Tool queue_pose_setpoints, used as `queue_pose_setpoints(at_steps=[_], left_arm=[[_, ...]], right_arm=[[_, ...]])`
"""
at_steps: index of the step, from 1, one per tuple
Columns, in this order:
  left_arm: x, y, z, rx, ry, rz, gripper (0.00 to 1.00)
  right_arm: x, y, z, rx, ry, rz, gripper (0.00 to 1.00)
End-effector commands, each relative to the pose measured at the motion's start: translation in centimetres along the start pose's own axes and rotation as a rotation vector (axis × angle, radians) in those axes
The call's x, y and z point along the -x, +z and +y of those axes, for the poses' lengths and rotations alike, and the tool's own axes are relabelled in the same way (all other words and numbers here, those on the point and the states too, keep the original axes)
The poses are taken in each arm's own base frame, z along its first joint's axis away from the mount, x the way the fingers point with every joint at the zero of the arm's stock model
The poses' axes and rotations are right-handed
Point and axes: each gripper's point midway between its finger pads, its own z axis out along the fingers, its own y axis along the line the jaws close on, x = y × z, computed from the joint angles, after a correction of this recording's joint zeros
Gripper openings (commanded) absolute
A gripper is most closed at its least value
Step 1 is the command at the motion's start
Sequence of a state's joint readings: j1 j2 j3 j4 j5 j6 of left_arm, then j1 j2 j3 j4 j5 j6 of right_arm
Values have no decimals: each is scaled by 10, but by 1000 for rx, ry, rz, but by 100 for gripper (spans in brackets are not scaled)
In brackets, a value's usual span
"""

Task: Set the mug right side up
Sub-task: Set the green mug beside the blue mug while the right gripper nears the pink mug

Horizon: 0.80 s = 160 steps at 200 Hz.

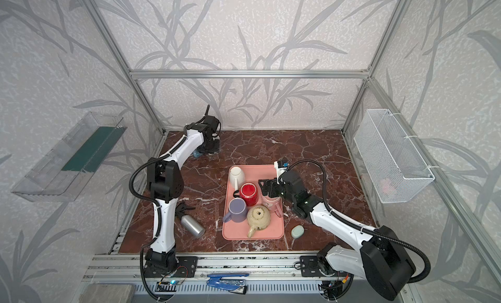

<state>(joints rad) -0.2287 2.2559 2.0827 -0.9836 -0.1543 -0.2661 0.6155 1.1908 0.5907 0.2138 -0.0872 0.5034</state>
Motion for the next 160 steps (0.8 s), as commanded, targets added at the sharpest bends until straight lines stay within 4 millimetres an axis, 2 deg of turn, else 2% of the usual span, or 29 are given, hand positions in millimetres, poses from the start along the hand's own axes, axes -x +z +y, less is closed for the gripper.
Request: queue_pose_setpoints(at_steps=[1, 36, 93, 160], left_arm=[[22, -10, 4, -13, -50, -67, 0], [22, -3, 10, -12, -64, -61, 0], [24, 5, 1, -56, -67, -59, 0], [22, 12, 1, -54, -74, -46, 0]], right_arm=[[-2, 3, 0, 4, -7, -2, 85], [-2, 5, -1, 1, -9, 0, 85], [-5, 8, -4, -10, -10, 8, 85], [-6, 9, -4, -10, -10, 11, 85]])
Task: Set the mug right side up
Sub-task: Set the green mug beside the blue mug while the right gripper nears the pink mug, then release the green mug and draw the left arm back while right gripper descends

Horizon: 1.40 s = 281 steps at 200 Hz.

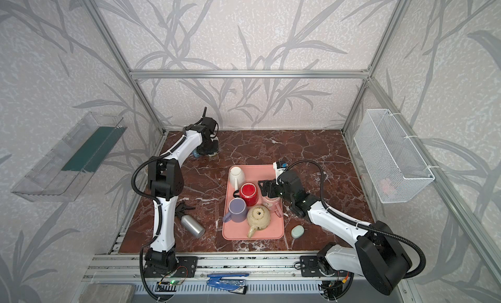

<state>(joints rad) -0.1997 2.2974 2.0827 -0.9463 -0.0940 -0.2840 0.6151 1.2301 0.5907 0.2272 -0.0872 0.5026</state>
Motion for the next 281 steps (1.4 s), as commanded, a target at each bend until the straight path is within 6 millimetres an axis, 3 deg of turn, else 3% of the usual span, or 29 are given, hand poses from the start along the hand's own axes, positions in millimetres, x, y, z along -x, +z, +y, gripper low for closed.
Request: queue_pose_setpoints(at_steps=[1, 20, 90, 145, 188, 232, 281], left_arm=[[21, -10, 0, -10, -29, -70, 0], [21, -9, 0, -8, -35, -69, 3], [17, -11, 3, -4, -38, -68, 28], [13, -22, 6, -3, -44, -72, 40], [11, -50, 12, 0, -48, -106, 56], [5, -94, 12, -55, -55, -158, 78], [-23, -137, 3, -135, -37, -195, 92]], right_arm=[[1, 1, 1, 3, -11, -12, 85], [0, 2, 1, 4, -13, -8, 85], [1, 2, 2, 4, -14, -7, 85], [4, -3, 5, 11, -23, -4, 85], [6, -4, 11, 21, -42, 28, 85], [15, -12, 17, 4, -86, 56, 85], [21, -27, 18, -44, -142, 112, 83]])
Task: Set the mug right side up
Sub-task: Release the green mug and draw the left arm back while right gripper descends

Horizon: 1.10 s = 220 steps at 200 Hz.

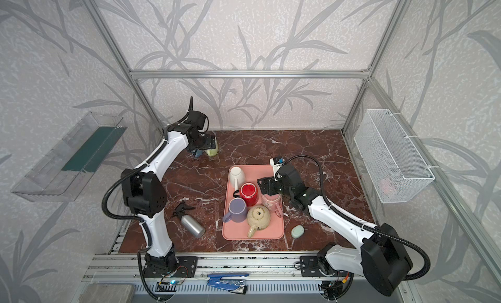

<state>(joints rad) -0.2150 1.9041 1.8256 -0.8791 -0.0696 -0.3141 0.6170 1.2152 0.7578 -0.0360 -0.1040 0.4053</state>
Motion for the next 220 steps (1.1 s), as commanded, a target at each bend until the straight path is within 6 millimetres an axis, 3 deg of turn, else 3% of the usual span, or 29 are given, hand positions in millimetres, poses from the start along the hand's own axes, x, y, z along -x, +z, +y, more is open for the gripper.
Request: queue_pose_setpoints(at_steps=[1, 50, 92, 124, 170, 220], left_arm=[[-12, -25, -8, -49, 6, -12, 92], [-44, -71, -23, -157, 13, -65, 98], [-76, -106, -29, -245, 45, -115, 98], [-95, -131, -23, -289, 50, -159, 98], [-123, -142, -20, -346, 62, -155, 98], [-143, -145, -12, -358, 69, -163, 98]], right_arm=[[3, -16, 3, -27, -51, 32, 83], [-1, -51, -5, -99, -104, 69, 81], [-25, -72, -16, -154, -111, 163, 56], [-49, -84, -22, -187, -134, 236, 49], [-77, -89, -27, -215, -170, 300, 49], [-105, -82, -30, -240, -202, 349, 51]])
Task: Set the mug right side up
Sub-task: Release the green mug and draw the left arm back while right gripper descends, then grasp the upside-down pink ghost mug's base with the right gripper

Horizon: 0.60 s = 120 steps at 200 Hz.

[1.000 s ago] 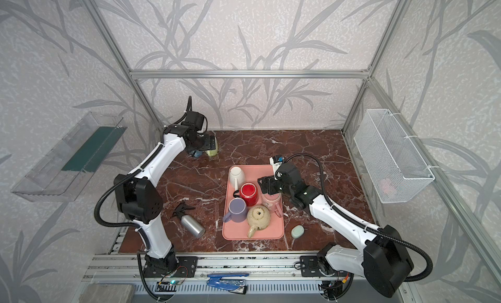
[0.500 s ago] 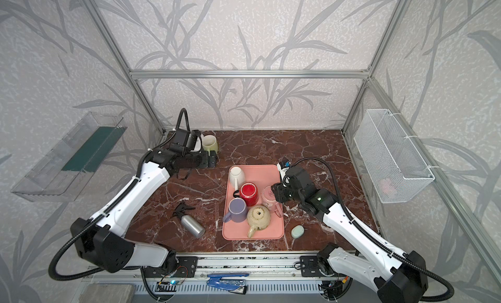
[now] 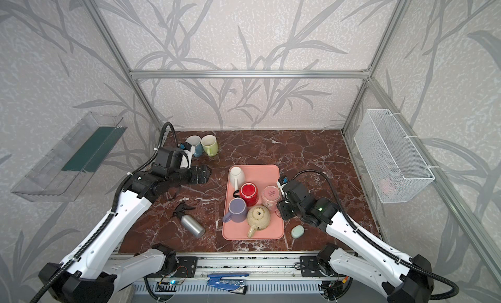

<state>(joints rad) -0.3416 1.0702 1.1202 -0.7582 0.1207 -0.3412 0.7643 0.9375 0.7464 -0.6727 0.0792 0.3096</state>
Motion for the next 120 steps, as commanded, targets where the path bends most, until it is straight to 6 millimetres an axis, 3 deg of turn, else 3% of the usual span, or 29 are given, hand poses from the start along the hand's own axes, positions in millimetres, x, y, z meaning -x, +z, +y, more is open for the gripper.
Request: queue_pose_setpoints(at_steps=[1, 37, 120], left_arm=[[-8, -5, -2, -25, 4, -8, 98], [-22, -3, 3, -26, 1, -6, 98], [-43, 2, 6, -46, 3, 7, 98]], right_arm=[[-12, 6, -4, -40, -7, 32, 51], [-16, 18, -3, -57, -7, 54, 55], [-2, 47, 1, -83, 34, 59, 57]])
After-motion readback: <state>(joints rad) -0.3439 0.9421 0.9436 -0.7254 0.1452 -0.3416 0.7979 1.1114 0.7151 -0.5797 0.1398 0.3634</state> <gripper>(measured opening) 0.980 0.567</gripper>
